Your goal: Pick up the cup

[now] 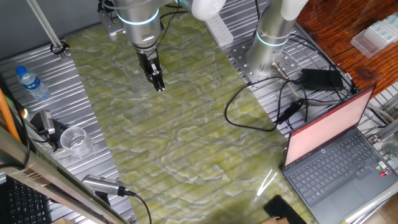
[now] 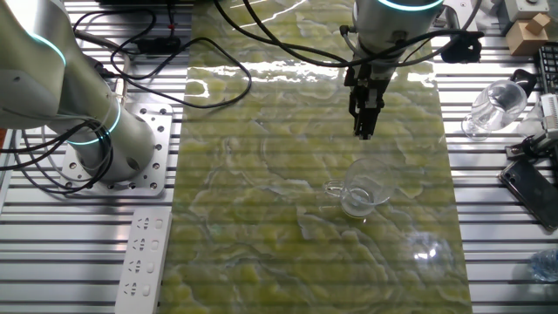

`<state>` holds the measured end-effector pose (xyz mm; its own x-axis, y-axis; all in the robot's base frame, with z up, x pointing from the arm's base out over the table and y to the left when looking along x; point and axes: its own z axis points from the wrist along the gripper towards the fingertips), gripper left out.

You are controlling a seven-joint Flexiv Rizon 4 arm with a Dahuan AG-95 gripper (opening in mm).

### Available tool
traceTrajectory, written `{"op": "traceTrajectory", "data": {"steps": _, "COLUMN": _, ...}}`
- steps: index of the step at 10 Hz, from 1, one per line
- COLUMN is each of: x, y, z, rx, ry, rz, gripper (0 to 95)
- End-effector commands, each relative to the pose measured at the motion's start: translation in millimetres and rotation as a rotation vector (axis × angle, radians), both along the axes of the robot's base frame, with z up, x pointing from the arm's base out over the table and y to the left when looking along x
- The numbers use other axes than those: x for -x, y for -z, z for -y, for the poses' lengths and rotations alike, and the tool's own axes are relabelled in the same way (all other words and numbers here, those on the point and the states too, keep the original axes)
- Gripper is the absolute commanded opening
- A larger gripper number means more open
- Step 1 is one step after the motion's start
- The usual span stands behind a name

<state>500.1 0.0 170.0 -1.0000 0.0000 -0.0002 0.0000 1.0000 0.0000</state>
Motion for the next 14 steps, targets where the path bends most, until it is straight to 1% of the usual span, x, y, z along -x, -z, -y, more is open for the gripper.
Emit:
{"op": "traceTrajectory", "data": {"steps": 1, "x": 0.1, "y": 0.0, "z": 0.0, "rx": 0.0, "ry": 0.0, "rz": 0.0, "gripper": 95.0}}
{"op": "traceTrajectory", "data": {"steps": 2, "x": 0.1, "y": 0.0, "z": 0.0, "rx": -0.003, "ry": -0.272, "rz": 0.036, "gripper": 0.0}}
{"op": "traceTrajectory", "data": {"steps": 9, "x": 0.0, "y": 1.0, "z": 0.2, "rx": 0.002, "ry": -0.27, "rz": 0.035, "gripper": 0.0}}
{"op": "traceTrajectory", "data": {"steps": 10, "x": -1.9, "y": 1.4, "z": 0.6, "rx": 0.006, "ry": -0.27, "rz": 0.036, "gripper": 0.0}}
{"op": "traceTrajectory", "data": {"steps": 12, "x": -13.0, "y": 0.5, "z": 2.7, "rx": 0.006, "ry": -0.26, "rz": 0.038, "gripper": 0.0}}
{"op": "traceTrajectory", "data": {"steps": 13, "x": -25.5, "y": -0.5, "z": 4.6, "rx": 0.006, "ry": -0.257, "rz": 0.04, "gripper": 0.0}}
{"op": "traceTrajectory", "data": {"steps": 14, "x": -34.9, "y": -0.4, "z": 6.4, "rx": 0.007, "ry": -0.255, "rz": 0.044, "gripper": 0.0}}
